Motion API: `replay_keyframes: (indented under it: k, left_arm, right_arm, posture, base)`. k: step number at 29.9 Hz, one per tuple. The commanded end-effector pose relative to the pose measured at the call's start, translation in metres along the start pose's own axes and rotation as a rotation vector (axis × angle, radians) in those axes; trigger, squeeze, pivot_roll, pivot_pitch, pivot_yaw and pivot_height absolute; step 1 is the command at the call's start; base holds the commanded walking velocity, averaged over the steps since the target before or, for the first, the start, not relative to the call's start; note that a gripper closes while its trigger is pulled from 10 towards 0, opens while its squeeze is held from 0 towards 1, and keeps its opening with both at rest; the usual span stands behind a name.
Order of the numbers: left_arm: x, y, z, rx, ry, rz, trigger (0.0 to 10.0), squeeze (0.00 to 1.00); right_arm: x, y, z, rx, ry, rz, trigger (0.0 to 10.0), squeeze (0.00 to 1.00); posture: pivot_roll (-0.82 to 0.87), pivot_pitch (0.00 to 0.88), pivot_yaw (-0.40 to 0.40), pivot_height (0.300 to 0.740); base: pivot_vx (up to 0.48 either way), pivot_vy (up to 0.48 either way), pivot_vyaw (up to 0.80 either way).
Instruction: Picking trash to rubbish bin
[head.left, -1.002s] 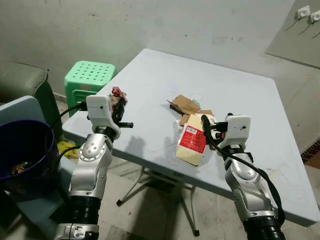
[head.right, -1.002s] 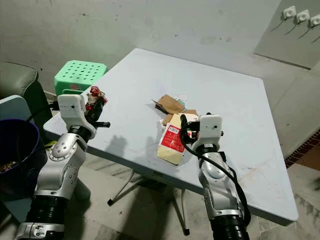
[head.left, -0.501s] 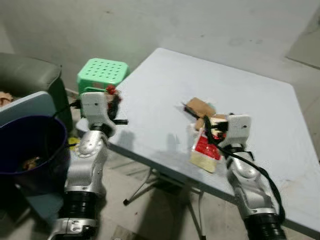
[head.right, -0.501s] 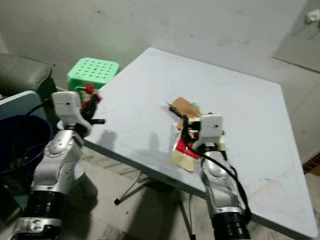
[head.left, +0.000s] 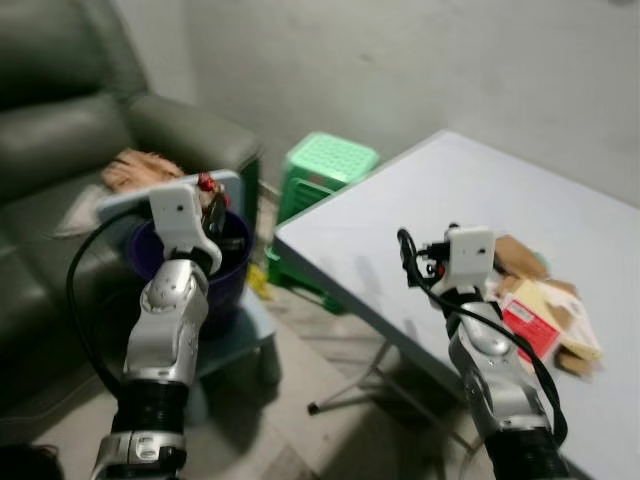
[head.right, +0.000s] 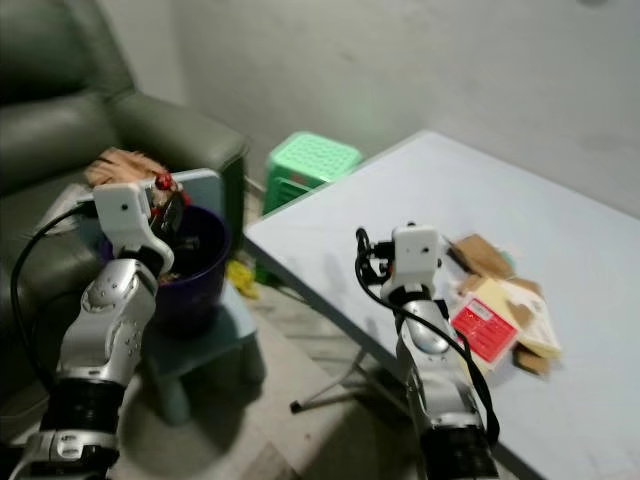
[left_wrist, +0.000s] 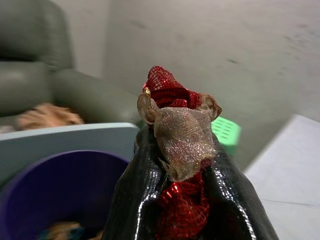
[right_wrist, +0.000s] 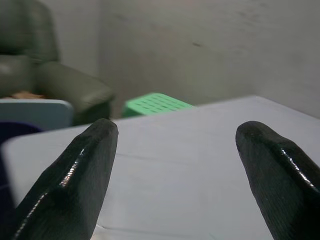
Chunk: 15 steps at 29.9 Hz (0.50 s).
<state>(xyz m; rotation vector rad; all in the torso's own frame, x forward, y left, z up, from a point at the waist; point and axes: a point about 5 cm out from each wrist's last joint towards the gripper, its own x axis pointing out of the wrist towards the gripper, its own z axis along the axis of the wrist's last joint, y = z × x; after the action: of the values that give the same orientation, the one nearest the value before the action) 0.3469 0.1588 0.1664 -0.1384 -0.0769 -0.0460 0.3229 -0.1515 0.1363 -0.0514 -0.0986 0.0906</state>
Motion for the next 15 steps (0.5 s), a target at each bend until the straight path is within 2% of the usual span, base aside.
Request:
replay_keyframes:
  k: [1, 15]
  left_arm:
    - [0.0026, -0.0111, 0.0012, -0.002, 0.001, -0.023, 10.0, 0.0]
    - [0.0001, -0.0014, 0.0007, 0.007, -0.003, 0.005, 10.0, 0.0]
  right_arm:
    - [-0.0011, -0.0105, -0.0006, -0.017, 0.005, -0.024, 10.0, 0.0]
    - [0.0014, -0.0126, 0.0004, -0.039, 0.01, 0.003, 10.0, 0.0]
  posture:
    - [0.06, 0.0, -0.13, 0.74]
    - [0.08, 0.0, -0.143, 0.74]
  base:
    - [0.0, 0.0, 0.8]
    - [0.0, 0.0, 0.8]
